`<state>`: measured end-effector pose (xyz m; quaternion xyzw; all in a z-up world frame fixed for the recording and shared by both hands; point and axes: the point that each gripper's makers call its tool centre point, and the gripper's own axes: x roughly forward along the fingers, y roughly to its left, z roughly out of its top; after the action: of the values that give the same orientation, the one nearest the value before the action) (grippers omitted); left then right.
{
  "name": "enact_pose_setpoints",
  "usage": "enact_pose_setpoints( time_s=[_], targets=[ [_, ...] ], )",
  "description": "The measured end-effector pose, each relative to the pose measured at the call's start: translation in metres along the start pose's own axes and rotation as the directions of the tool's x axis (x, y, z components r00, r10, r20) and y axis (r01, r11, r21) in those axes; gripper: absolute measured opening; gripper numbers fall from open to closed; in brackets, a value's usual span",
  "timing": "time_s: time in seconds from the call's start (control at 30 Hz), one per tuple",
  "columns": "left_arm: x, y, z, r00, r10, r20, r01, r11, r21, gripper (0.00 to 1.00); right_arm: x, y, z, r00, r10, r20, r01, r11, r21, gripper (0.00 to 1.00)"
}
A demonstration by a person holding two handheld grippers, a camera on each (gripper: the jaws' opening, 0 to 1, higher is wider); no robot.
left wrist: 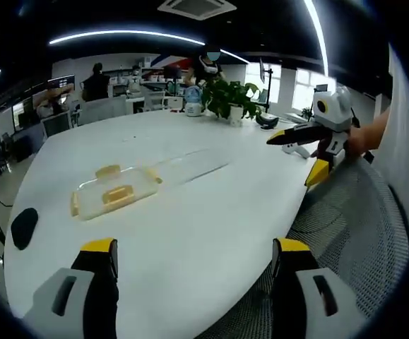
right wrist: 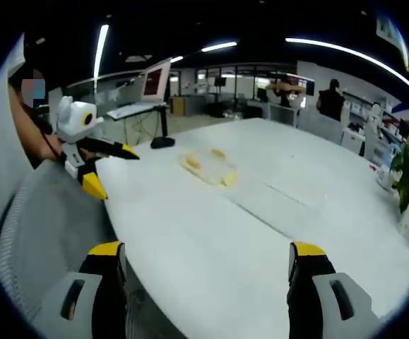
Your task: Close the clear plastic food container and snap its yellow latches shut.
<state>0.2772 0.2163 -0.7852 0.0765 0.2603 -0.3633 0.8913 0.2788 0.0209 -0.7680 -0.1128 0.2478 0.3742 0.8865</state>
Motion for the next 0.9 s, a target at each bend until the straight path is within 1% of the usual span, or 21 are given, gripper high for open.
enact_pose_setpoints(
  time_s=[0.8,0.9],
  targets=[
    [-0.0001,0.0000,0.0004,1.000,0.001,0.000,-0.001,1.000,0.002,0.91,0.0002,0.0005,-0.0006,1.000,0.003,-0.005,-0.003,1.000,-0.001,0.97],
    [0.0003,-0.0013,0.0001,1.000,-0.004,-0.005,0.004,1.000,0.013,0.91,0.0005,0.0005,-0.0015,1.000,0.003,-0.010,-0.003,1.000,-0.005,0.96]
  ],
)
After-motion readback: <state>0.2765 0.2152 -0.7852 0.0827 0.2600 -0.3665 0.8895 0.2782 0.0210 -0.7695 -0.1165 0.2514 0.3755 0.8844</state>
